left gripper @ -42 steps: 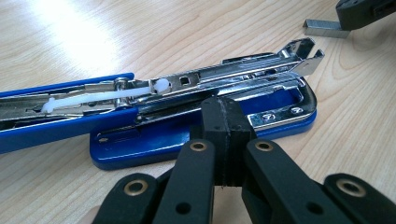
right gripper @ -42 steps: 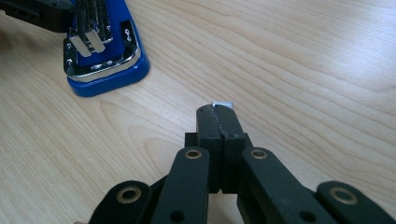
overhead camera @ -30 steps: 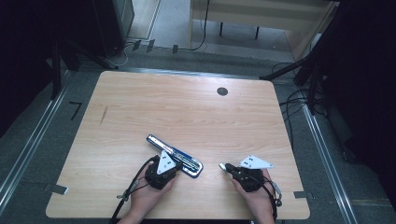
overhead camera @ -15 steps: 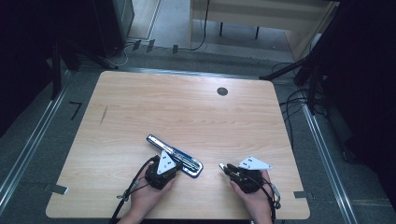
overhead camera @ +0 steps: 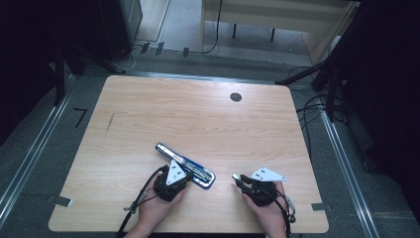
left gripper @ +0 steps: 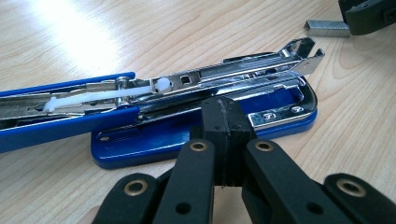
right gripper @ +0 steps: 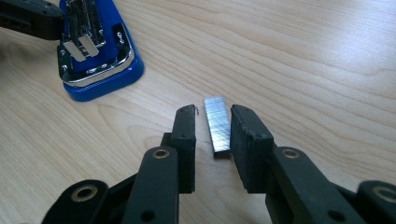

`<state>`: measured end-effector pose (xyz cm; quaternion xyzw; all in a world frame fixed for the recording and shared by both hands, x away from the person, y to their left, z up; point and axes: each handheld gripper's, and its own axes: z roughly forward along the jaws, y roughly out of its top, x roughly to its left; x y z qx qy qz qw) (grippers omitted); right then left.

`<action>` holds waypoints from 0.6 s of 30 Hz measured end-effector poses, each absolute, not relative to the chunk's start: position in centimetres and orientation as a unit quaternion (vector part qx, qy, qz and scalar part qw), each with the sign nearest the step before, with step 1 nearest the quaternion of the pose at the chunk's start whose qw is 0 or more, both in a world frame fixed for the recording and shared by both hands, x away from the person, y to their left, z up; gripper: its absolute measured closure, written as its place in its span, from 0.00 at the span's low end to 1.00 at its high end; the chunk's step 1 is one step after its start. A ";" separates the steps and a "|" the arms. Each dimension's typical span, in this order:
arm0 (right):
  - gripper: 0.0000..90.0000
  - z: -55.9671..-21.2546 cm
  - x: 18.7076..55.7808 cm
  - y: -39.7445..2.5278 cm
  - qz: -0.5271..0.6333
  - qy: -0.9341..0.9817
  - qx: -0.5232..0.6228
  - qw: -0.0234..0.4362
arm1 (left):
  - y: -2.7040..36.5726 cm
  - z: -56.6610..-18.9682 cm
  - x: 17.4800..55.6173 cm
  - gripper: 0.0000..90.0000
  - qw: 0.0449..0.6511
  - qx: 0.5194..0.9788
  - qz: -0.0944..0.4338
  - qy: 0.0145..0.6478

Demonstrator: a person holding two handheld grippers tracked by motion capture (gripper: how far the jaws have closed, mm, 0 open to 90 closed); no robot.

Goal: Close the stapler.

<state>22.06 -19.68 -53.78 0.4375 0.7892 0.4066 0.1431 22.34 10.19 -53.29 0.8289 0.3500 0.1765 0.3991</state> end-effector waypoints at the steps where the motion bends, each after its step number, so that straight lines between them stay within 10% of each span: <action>1: 0.81 -53.8 22.1 -19.8 0.407 0.788 0.438 0.146 | 10.2 -53.3 22.3 1.00 0.399 0.829 0.178 0.350; 12: 0.80 -53.4 22.1 -20.8 0.424 0.780 0.435 0.153 | 10.2 -53.3 22.3 1.00 0.399 0.828 0.178 0.350; 18: 0.99 -53.7 22.5 -21.6 0.423 0.773 0.445 0.162 | 10.2 -53.3 22.3 1.00 0.399 0.829 0.179 0.350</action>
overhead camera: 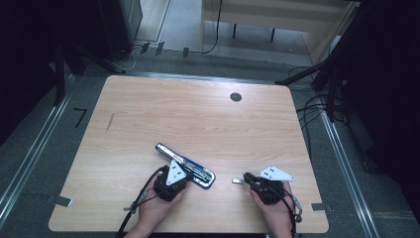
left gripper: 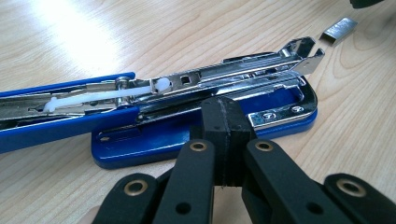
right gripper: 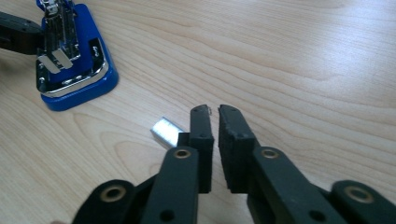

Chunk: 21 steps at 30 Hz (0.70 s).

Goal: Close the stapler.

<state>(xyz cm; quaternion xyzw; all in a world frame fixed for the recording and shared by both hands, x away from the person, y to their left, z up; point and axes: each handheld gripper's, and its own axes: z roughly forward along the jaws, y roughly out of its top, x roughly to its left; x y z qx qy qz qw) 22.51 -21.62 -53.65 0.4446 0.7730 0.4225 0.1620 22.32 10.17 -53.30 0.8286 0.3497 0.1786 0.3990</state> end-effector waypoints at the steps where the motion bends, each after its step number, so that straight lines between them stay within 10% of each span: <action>1: 1.00 -53.7 22.6 -21.6 0.421 0.773 0.445 0.162 | 10.2 -53.3 22.3 1.00 0.399 0.829 0.179 0.350; 21: 1.00 -54.2 22.7 -21.2 0.411 0.788 0.434 0.150 | 10.1 -53.3 22.3 1.00 0.399 0.828 0.179 0.350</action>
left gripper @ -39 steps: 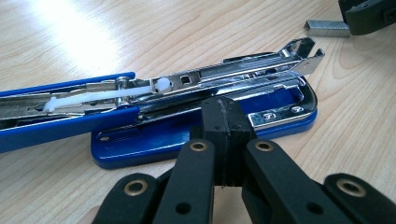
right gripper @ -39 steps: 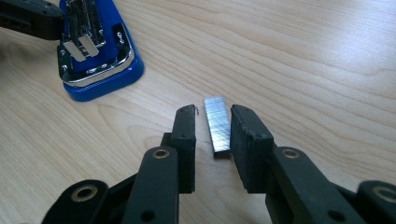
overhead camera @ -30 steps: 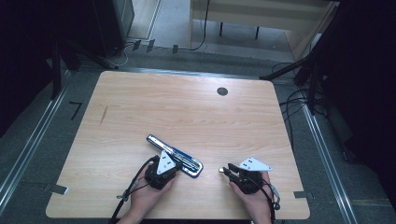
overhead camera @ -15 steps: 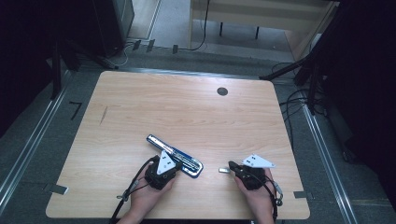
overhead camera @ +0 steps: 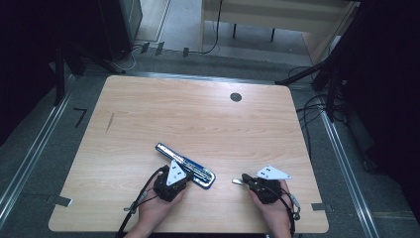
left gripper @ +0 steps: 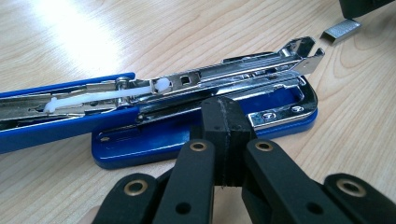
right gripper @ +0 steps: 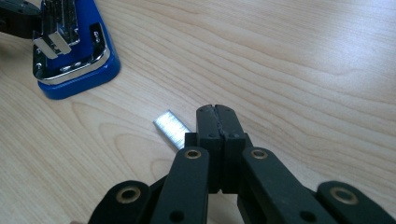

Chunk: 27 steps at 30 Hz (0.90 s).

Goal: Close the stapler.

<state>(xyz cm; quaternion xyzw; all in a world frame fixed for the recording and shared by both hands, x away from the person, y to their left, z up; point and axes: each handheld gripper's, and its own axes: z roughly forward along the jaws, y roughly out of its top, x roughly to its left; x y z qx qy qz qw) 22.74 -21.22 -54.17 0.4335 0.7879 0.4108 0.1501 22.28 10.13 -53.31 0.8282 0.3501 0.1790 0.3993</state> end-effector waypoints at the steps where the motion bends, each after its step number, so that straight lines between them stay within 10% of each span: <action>1: 1.00 -54.2 22.7 -21.2 0.411 0.788 0.432 0.151 | 10.1 -53.3 22.3 1.00 0.399 0.828 0.179 0.350; 27: 0.77 -54.4 21.4 -20.0 0.409 0.795 0.423 0.149 | 10.1 -53.3 22.3 1.00 0.399 0.829 0.179 0.350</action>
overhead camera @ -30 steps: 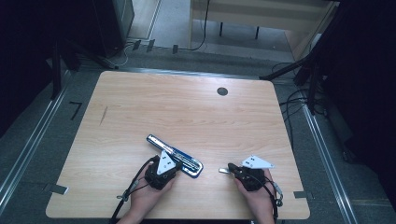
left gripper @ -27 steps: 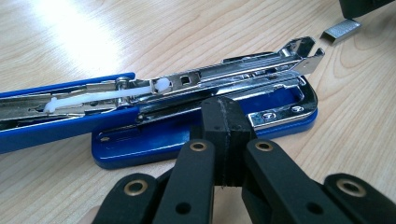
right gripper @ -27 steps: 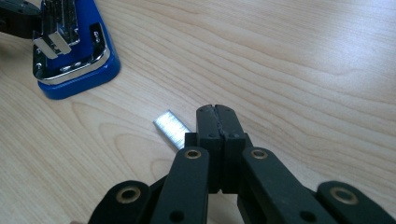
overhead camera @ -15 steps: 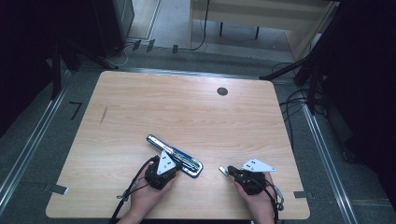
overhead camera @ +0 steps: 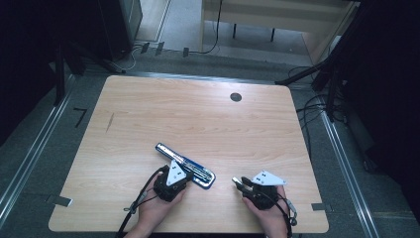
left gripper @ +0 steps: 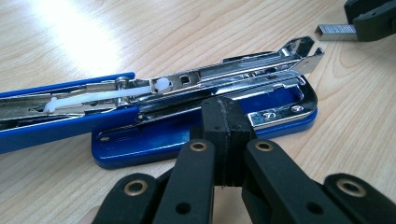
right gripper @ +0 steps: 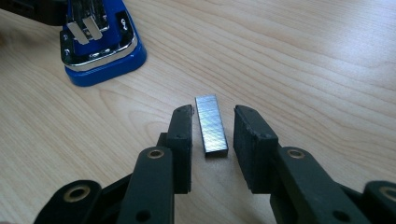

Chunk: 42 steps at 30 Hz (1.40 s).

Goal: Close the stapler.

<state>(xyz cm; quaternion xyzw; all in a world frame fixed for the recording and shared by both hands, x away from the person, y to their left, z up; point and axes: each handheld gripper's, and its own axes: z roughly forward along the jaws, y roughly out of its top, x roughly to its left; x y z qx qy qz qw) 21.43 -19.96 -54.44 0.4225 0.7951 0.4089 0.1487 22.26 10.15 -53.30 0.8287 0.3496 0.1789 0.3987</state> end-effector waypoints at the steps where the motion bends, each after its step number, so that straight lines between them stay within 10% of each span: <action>1: 0.77 -54.6 21.6 -19.9 0.409 0.797 0.419 0.147 | 10.1 -53.3 22.3 1.00 0.399 0.829 0.180 0.350; 42: 0.89 -50.7 22.4 -17.1 0.446 0.815 0.346 0.130 | 10.2 -53.3 22.3 1.00 0.399 0.829 0.178 0.349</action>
